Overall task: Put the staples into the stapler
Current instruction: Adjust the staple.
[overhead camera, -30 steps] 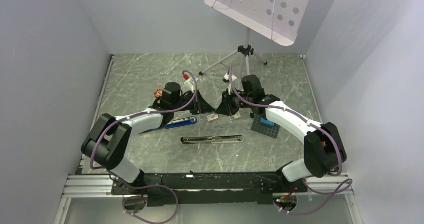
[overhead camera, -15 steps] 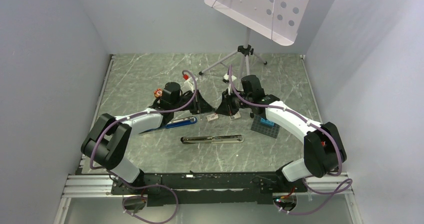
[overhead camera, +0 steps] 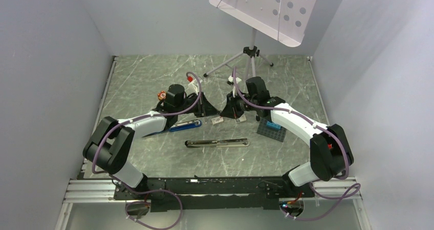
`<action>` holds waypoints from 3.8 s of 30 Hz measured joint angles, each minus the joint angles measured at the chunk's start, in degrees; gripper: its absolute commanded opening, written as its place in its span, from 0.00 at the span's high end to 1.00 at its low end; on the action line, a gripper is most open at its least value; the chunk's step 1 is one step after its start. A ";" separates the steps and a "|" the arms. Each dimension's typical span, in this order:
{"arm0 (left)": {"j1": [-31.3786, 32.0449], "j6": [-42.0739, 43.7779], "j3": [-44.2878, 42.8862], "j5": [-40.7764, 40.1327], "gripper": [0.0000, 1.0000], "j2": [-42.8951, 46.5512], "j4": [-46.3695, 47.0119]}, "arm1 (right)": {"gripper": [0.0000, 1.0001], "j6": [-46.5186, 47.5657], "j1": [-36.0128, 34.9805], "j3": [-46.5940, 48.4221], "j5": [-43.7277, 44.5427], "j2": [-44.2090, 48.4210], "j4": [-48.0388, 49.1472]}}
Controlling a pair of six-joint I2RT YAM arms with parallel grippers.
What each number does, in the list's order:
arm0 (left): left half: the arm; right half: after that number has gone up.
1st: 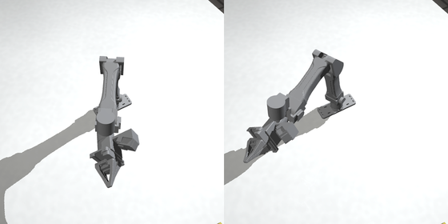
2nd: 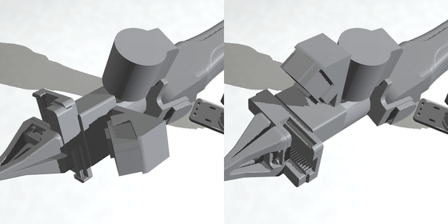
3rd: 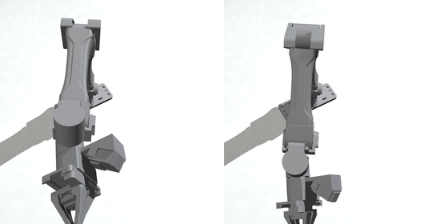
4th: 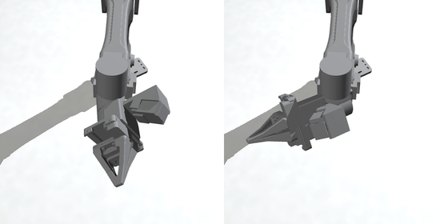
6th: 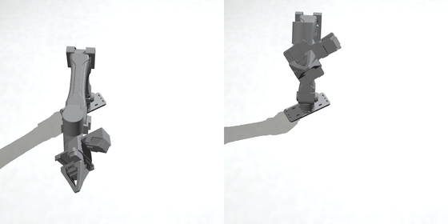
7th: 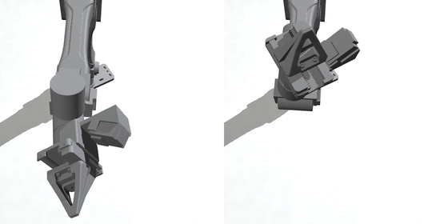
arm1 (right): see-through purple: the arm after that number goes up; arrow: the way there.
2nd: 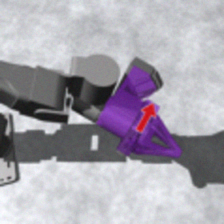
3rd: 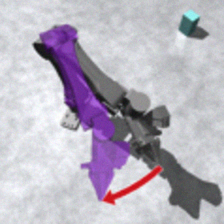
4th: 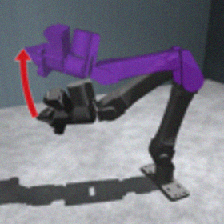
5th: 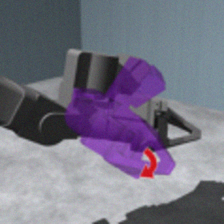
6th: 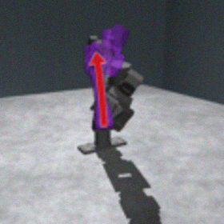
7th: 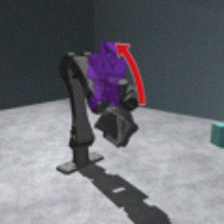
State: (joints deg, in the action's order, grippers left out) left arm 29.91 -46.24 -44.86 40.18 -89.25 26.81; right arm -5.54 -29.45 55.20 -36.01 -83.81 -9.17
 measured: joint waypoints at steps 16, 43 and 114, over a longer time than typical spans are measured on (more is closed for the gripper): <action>-0.35 -1.66 1.64 -0.85 0.54 1.46 1.31 | 1.00 0.00 -0.07 0.04 0.48 -0.22 0.04; -9.75 20.96 7.93 4.11 0.04 41.00 21.53 | 1.00 1.05 1.92 6.05 -32.50 9.73 17.42; 0.22 19.43 2.60 13.99 1.00 27.17 22.03 | 0.73 -1.31 -2.47 4.72 -34.32 10.49 30.18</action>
State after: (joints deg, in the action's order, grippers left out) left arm 30.13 -26.81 -42.26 54.17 -62.08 48.84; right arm -6.85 -31.92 59.92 -70.32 -73.32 21.02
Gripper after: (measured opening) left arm 0.221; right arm 0.191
